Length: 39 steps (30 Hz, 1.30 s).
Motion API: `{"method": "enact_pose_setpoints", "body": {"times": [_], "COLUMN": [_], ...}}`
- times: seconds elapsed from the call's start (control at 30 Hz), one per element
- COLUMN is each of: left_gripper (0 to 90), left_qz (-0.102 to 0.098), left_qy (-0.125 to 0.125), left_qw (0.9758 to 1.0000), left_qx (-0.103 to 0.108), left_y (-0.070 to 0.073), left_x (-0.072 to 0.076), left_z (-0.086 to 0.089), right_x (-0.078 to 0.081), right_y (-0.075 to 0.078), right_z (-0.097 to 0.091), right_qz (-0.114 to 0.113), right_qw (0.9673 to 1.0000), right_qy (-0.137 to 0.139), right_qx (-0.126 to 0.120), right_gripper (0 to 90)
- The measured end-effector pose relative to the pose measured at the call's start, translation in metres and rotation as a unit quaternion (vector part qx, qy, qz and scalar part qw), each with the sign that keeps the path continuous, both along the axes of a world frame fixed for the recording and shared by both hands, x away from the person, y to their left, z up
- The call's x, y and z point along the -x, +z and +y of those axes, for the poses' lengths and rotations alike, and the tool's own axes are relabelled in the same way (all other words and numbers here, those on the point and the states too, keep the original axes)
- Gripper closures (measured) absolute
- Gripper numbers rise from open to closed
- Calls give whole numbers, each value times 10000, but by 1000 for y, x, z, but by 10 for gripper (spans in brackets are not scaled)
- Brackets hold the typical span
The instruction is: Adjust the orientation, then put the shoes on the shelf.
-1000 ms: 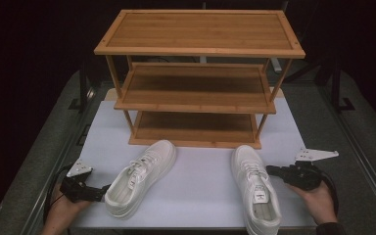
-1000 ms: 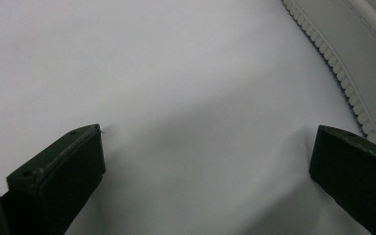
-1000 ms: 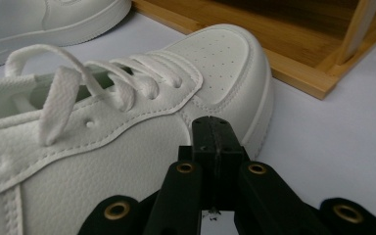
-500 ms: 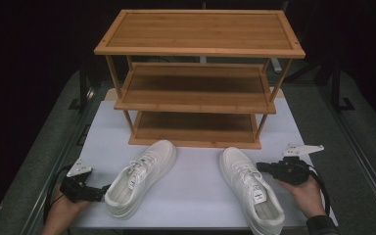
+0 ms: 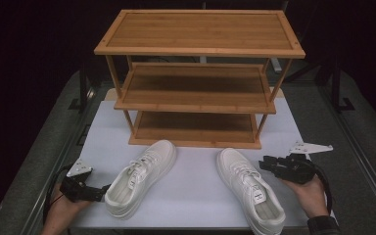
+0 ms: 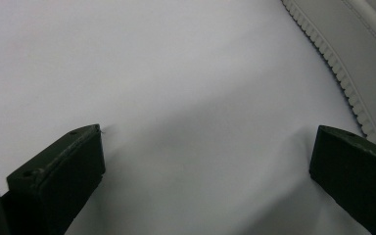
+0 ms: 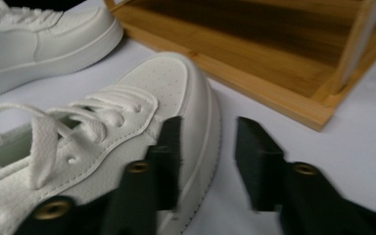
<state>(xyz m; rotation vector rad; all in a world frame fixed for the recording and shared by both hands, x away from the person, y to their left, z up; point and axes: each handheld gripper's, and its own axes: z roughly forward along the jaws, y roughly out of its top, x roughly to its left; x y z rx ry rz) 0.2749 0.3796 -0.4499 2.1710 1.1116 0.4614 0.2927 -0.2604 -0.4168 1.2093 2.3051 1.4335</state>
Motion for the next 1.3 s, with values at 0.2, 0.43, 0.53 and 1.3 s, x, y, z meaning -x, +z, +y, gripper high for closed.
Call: {"method": "enact_pose_setpoints", "body": {"times": [0.2,0.43,0.53,1.3], "left_gripper": [0,131,157,375], "left_qz": [-29,-490,-649,-647], "left_qy": [-32,-203,-320,-1301], "left_qw": [9999,9969,9929,9818], "left_qx": [132,580,941,1221], "left_y": [7,47,63,71], "left_x": [1,14,19,7], "left_z": [0,3,4,-53], "right_x": [7,24,32,65], "right_y": [6,19,26,39], "right_z": [-9,-15,-16,-13], "right_qz": [69,-74,-179,-314], "right_qw": [9998,9998,9996,9993], "right_qy": [-203,-196,-194,-60], "right_qx": [-32,-20,-53,-184], "right_gripper": [407,382,382,372]}}
